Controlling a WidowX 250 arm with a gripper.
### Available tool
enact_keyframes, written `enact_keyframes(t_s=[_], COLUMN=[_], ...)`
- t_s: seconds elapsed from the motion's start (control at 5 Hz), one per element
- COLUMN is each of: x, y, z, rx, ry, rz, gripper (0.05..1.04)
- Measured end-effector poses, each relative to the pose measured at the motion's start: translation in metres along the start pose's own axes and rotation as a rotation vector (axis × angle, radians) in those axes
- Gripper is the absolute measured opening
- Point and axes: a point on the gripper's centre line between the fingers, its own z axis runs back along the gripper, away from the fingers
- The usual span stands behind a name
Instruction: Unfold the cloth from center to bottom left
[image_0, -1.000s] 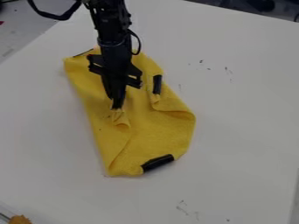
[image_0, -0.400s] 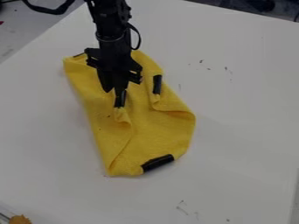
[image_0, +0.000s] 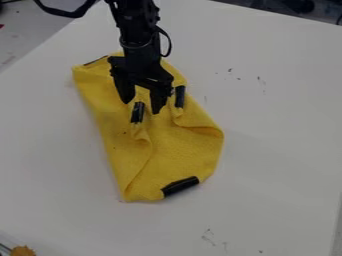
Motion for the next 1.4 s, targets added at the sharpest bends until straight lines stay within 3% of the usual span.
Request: enact_keyframes(t_s=[0.4, 0.8, 1.0, 1.2, 1.4], x=[-0.006, -0.002, -0.002, -0.002, -0.003], y=[0.004, 0.012, 0.013, 0.014, 0.019], z=[-0.021, -0.026, -0.026, -0.026, -0.005], rx=[-0.036, -0.053, -0.053, -0.045, 0.010], ry=[0.034, 0.035, 0.039, 0.038, -0.023], rz=[0.006, -0.002, 0.006, 0.013, 0.050], gripper=[0.950, 0.367, 0.167, 0.078, 0.068])
